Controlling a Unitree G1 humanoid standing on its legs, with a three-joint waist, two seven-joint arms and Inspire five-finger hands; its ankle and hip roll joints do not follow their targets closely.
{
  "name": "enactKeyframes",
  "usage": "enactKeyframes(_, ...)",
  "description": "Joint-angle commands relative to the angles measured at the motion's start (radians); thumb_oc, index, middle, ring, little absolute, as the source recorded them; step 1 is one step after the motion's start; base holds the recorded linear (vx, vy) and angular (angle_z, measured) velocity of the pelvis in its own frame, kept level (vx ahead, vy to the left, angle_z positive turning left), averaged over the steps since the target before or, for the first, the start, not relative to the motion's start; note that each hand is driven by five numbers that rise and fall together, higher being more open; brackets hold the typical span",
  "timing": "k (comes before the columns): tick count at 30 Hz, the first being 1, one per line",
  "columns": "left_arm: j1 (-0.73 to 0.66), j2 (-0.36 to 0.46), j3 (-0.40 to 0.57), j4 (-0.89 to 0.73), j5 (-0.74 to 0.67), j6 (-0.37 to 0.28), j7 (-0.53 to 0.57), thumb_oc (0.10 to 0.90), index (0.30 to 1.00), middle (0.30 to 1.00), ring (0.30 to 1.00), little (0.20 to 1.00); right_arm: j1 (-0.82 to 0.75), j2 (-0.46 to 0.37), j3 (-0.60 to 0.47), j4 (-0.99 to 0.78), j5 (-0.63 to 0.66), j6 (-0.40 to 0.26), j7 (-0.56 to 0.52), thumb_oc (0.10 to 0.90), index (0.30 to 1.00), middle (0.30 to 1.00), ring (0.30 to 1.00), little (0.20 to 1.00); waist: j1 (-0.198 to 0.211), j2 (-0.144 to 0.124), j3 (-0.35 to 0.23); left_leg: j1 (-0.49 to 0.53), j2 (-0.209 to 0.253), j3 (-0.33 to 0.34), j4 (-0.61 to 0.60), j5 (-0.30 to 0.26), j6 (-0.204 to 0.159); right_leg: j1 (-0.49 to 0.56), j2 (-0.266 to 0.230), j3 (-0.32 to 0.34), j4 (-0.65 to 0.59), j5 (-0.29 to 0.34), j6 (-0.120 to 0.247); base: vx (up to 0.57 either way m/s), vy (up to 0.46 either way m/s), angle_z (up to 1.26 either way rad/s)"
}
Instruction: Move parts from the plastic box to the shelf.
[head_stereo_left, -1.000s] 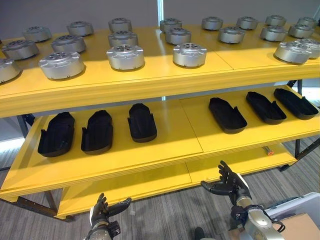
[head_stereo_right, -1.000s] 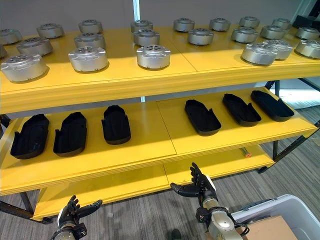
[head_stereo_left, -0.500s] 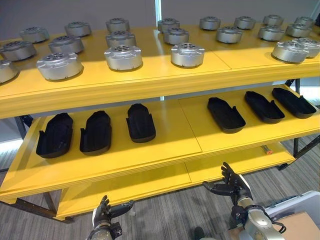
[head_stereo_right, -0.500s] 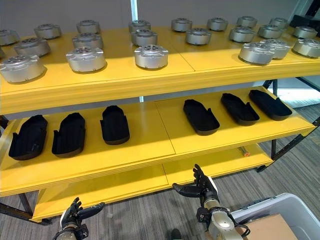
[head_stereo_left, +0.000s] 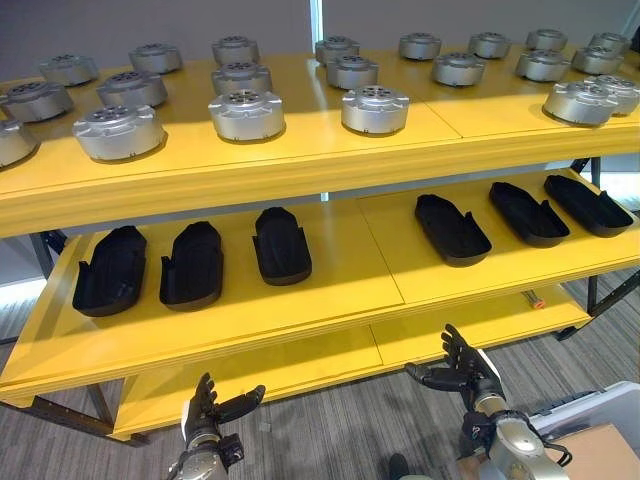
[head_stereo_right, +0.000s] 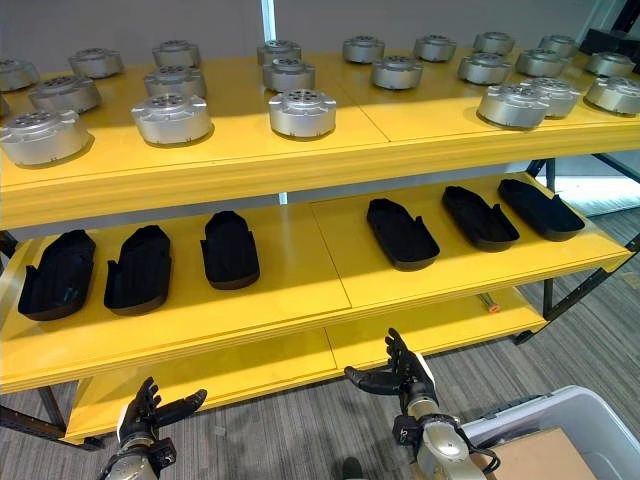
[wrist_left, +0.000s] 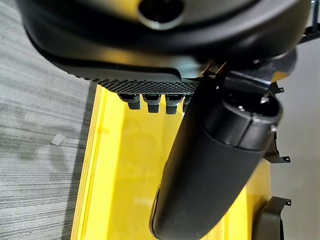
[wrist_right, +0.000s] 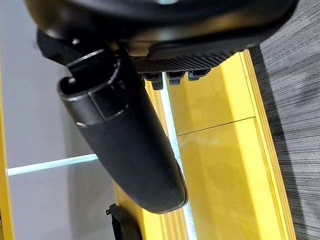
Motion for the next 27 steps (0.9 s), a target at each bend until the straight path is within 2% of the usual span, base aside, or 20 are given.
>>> enactKeyframes(1,-0.110,0.090,0.029,-0.071,0.051,-0.116,0.008,0.900,1.000,1.000,1.000,1.000,-0.105,0.005,-0.053,-0.092,0.017,-0.092,0.000,0.900,1.000,1.000,1.000,1.000,0.002,-0.030,0.022,0.061,0.037,0.047,-0.002,-0.068,0.004,0.051,-0.054,-0.051,0.008,-0.074,0.049,0.00,0.000,0.00)
enactKeyframes(8,-0.109,0.094,0.025,-0.081,0.032,-0.114,-0.011,0.900,1.000,1.000,1.000,1.000,-0.106,0.004,-0.052,-0.096,0.017,-0.086,0.000,0.900,1.000,1.000,1.000,1.000,0.002,-0.030,0.023,0.062,0.036,0.047,-0.002,-0.070,0.005,0.051,-0.054,-0.050,0.008,-0.074,0.050,0.00,0.000,0.00)
enactKeyframes(11,-0.106,0.092,0.025,-0.085,-0.005,-0.104,-0.062,0.900,1.000,1.000,1.000,1.000,-0.107,0.005,-0.056,-0.093,0.018,-0.088,0.002,0.900,1.000,1.000,1.000,1.000,0.002,-0.030,0.022,0.063,0.035,0.046,-0.002,-0.071,0.006,0.053,-0.054,-0.049,0.008,-0.074,0.050,0.00,0.000,0.00)
enactKeyframes(18,-0.106,0.093,0.032,-0.137,-0.055,-0.131,-0.145,0.900,1.000,1.000,1.000,1.000,-0.106,0.001,-0.065,-0.103,0.015,-0.078,0.016,0.900,1.000,1.000,1.000,1.000,-0.002,-0.024,0.021,0.065,0.032,0.049,-0.002,-0.072,0.008,0.051,-0.056,-0.048,0.008,-0.073,0.050,0.00,0.000,0.00)
enactKeyframes(27,-0.104,0.103,0.046,-0.209,-0.109,-0.076,-0.143,0.900,1.000,1.000,1.000,1.000,-0.095,0.005,-0.073,-0.100,0.014,-0.087,0.023,0.900,1.000,1.000,1.000,1.000,-0.001,-0.017,0.021,0.064,0.028,0.045,-0.002,-0.073,0.010,0.052,-0.057,-0.049,0.008,-0.073,0.048,0.00,0.000,0.00)
